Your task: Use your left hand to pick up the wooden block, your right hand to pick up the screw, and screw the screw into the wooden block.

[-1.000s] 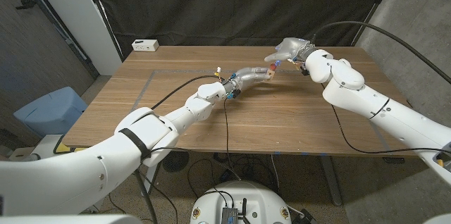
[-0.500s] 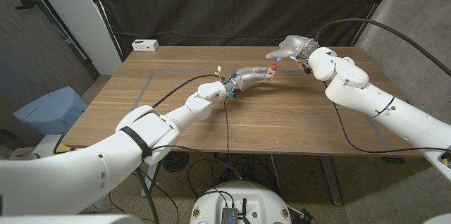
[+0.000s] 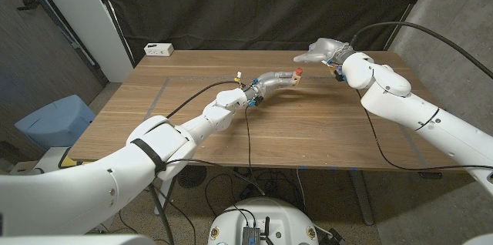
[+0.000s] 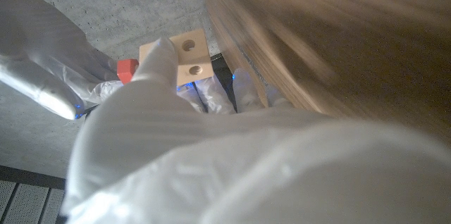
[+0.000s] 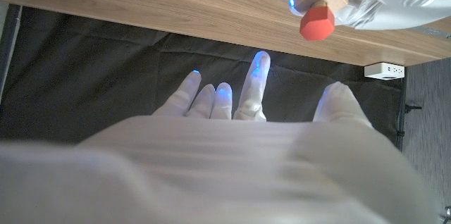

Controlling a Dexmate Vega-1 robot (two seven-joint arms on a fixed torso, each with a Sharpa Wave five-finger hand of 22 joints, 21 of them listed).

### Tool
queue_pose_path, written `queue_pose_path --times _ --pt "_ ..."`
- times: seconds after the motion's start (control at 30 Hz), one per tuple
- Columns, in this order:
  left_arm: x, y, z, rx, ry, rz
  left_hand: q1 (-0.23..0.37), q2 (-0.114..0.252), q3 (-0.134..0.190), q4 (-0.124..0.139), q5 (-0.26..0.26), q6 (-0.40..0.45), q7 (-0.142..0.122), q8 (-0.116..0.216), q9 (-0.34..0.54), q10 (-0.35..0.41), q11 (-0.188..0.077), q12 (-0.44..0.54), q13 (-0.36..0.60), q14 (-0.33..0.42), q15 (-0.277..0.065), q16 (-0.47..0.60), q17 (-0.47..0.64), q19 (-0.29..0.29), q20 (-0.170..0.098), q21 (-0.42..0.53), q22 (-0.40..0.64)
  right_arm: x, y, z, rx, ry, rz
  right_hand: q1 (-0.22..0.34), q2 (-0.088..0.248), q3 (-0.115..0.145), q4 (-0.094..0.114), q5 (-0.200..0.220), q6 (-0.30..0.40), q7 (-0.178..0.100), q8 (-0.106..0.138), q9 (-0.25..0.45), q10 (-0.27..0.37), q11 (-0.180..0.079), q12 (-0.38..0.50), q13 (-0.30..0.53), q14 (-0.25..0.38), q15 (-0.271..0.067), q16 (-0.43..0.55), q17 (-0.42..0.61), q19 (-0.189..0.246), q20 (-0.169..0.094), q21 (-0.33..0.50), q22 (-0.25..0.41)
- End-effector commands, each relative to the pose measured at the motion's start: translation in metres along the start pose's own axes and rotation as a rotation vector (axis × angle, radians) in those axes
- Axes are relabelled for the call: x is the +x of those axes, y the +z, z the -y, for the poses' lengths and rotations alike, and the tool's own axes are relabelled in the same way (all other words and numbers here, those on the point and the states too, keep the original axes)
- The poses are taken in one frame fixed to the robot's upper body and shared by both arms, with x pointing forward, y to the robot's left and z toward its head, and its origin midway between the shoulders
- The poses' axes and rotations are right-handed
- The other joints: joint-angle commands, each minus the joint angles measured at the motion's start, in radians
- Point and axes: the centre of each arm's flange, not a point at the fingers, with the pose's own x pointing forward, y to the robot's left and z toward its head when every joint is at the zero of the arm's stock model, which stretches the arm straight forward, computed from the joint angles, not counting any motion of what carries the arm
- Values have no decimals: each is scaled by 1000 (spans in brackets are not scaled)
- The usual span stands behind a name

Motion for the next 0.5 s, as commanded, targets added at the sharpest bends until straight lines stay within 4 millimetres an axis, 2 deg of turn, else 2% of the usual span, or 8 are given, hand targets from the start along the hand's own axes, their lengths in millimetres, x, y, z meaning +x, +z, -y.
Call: queue_pose_path --times 0.03,0.17,0.23,0.5 --pt "-2 4 -4 -2 20 19 -5 9 6 1 5 11 0 7 6 -3 0 5 0 4 -67 2 3 4 4 4 3 -9 -12 1 143 -27 14 -1 12 4 -9 5 -27 3 -11 1 -7 8 2 4 -12 -1 -6 4 -9 -2 -5 1" --pt "-2 4 -4 -5 24 23 -6 9 6 1 5 10 2 6 6 -3 0 5 0 4 -68 2 3 4 4 4 3 -11 -16 1 185 -41 27 4 19 7 -14 6 -45 8 -20 0 -15 19 2 4 -17 2 -6 3 -10 -2 -3 1" --pt "-2 5 -4 -5 26 25 -6 9 6 1 5 10 2 7 6 -3 0 5 0 4 -68 2 3 4 5 4 3 -12 -17 1 201 -54 23 5 21 8 -16 6 -68 8 -31 -1 -16 19 4 5 -18 2 -6 2 -12 -3 -3 1" --pt "-1 10 -6 -8 45 42 -6 9 7 1 5 9 2 6 6 -3 0 5 0 3 -66 1 3 3 6 4 3 -16 -23 -2 303 -95 44 10 28 12 -21 7 -97 15 -49 -5 -24 14 6 6 -25 2 -6 2 -15 -2 -2 1"
